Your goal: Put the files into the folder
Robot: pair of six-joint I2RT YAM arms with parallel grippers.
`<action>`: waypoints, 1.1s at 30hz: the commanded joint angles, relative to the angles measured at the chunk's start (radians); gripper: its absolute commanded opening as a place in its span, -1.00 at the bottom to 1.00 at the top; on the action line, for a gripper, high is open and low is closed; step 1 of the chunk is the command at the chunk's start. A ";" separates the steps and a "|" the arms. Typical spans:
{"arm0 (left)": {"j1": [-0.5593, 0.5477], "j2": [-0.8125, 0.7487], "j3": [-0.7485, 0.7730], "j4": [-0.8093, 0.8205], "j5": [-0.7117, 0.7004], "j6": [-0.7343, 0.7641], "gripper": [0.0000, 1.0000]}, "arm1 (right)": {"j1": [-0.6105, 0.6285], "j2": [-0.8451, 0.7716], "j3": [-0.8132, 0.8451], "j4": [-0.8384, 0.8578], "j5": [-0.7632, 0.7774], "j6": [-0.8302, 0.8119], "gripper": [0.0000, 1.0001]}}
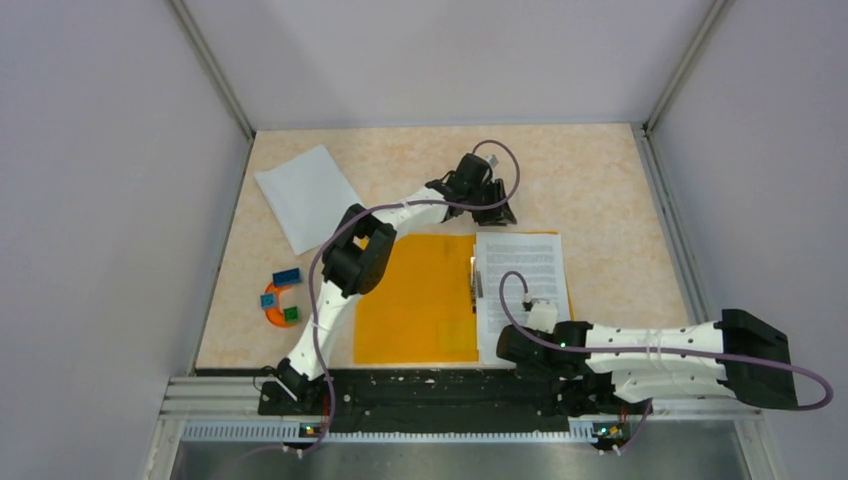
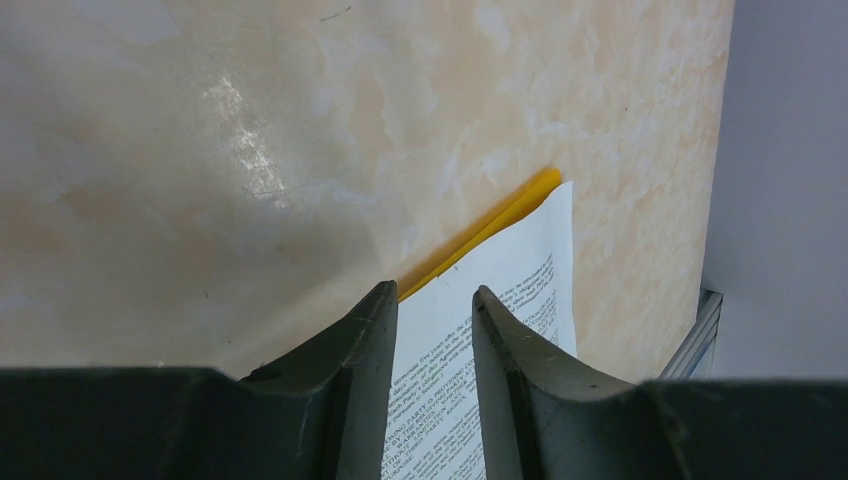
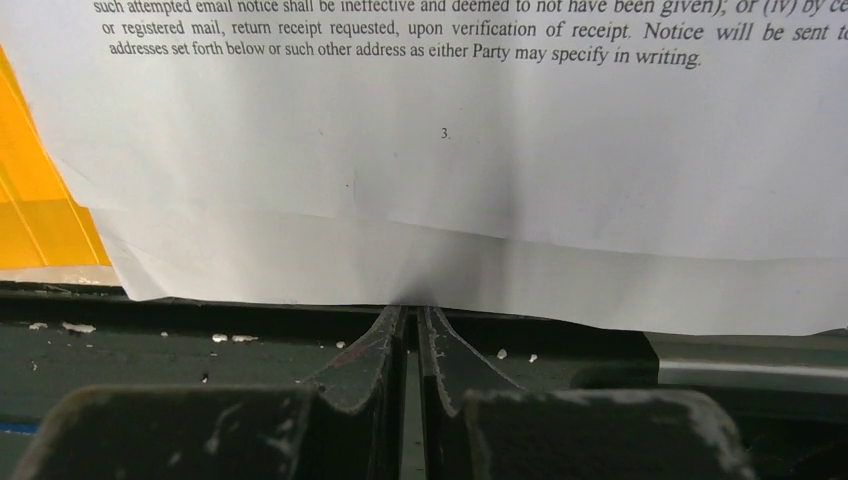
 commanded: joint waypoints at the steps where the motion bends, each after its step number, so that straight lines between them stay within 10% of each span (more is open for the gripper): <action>1: -0.001 -0.021 -0.037 0.056 0.023 -0.013 -0.24 | 0.013 0.024 -0.006 0.047 0.120 0.042 -0.85; 33: 0.002 -0.099 -0.159 0.078 0.047 0.003 -0.59 | -0.031 0.095 0.146 0.103 0.281 -0.043 -0.78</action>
